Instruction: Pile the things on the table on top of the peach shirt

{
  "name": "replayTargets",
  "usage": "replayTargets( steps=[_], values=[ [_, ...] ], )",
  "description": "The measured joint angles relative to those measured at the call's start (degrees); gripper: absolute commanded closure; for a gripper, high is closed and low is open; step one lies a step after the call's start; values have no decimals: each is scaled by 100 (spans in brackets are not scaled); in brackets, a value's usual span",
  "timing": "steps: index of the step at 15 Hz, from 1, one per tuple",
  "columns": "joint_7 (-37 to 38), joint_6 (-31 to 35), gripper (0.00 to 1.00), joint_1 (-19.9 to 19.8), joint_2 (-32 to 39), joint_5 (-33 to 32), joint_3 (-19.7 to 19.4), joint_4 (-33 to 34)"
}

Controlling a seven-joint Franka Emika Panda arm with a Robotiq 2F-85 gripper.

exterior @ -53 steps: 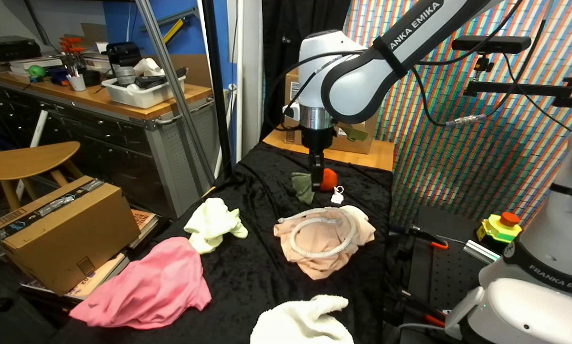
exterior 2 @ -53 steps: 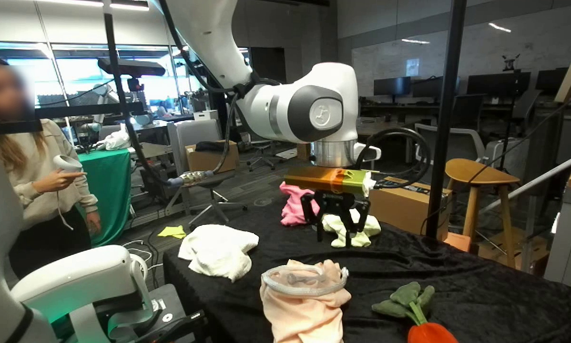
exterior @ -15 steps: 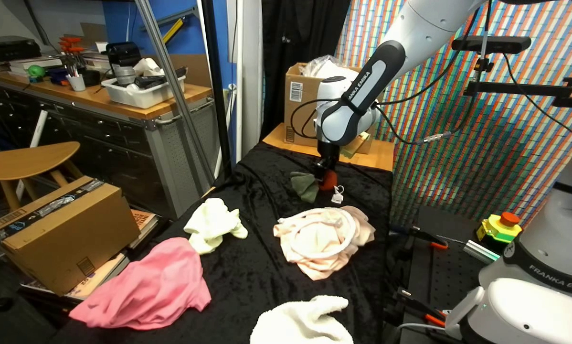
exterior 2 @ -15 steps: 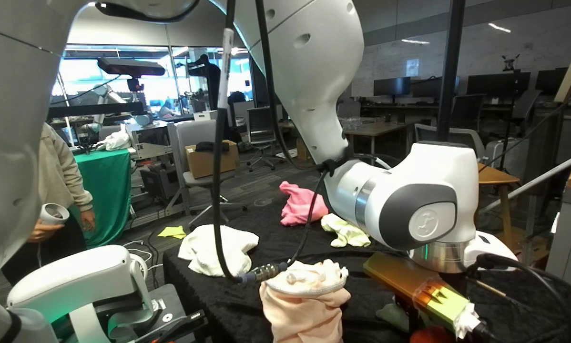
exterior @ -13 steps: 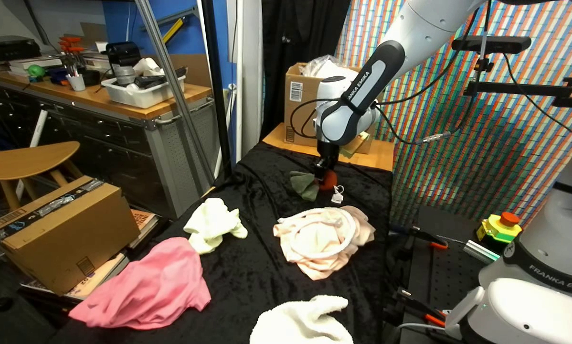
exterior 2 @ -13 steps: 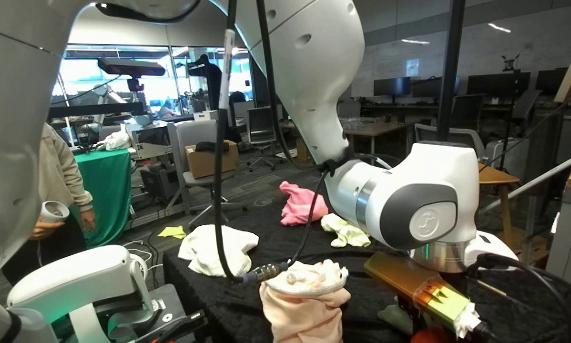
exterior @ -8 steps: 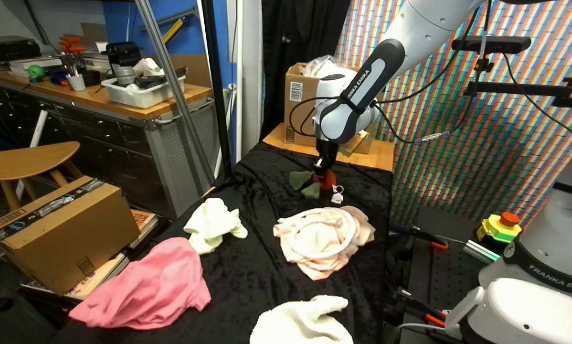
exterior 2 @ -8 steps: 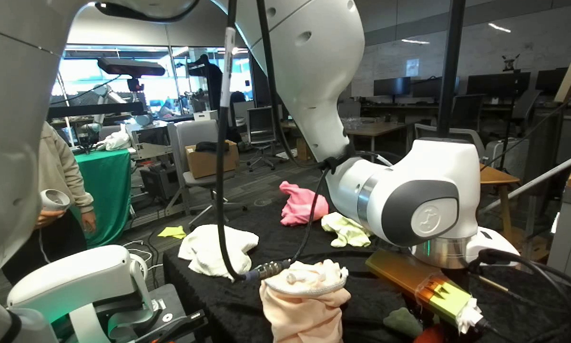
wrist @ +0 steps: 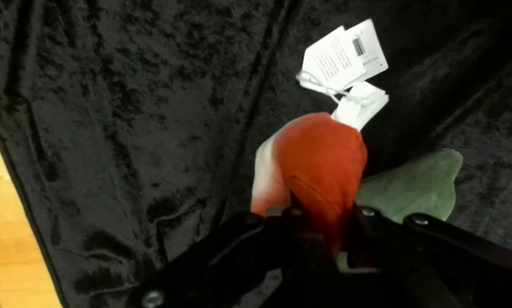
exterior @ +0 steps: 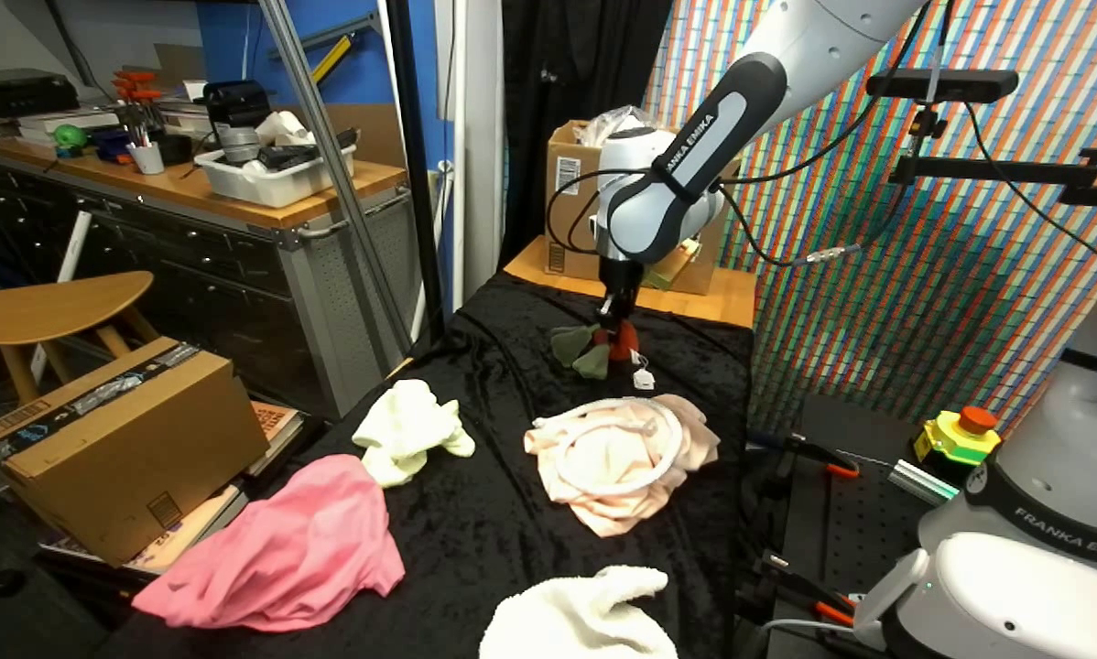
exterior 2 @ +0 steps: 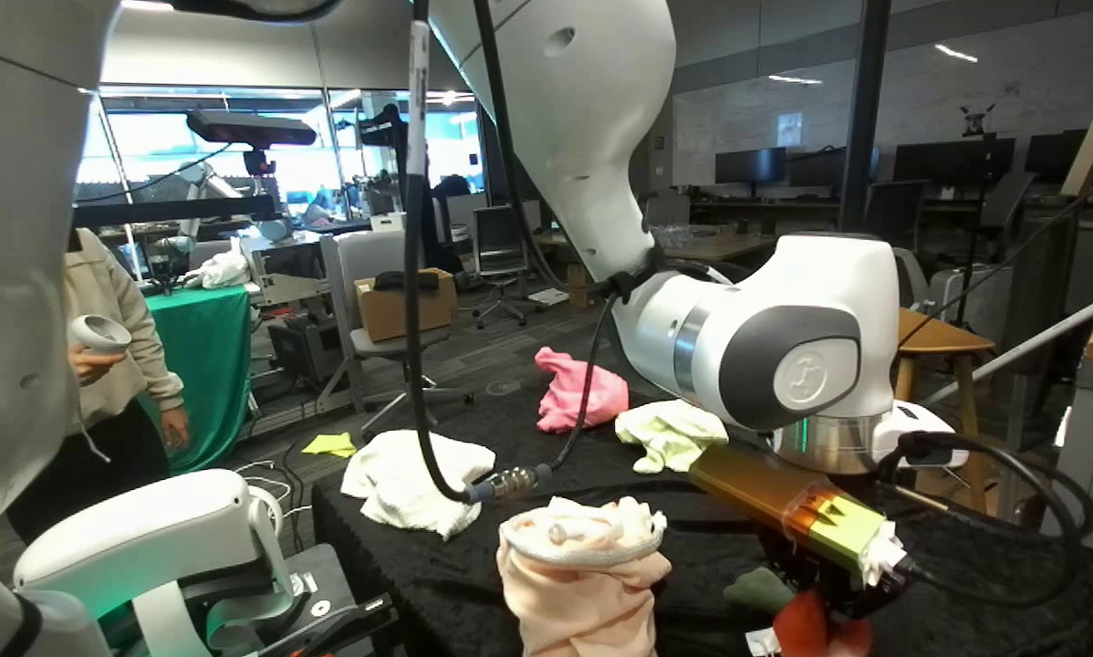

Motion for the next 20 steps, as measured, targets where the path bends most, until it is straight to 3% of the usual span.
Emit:
replayTargets(
  steps=[6,11,18,19,20],
  values=[
    [-540,-449,96,71,-884,0,404,-425],
    [-720,-475,96,460,-1544,1,764,-1003],
    [-600,-453,94,1007,-1626,-21,978,-1258],
    [-578,-453,57,1034,-1603,-27,978,-1265],
    [-567,-453,57,1048,-1577,-30,978,-1266]
  ],
)
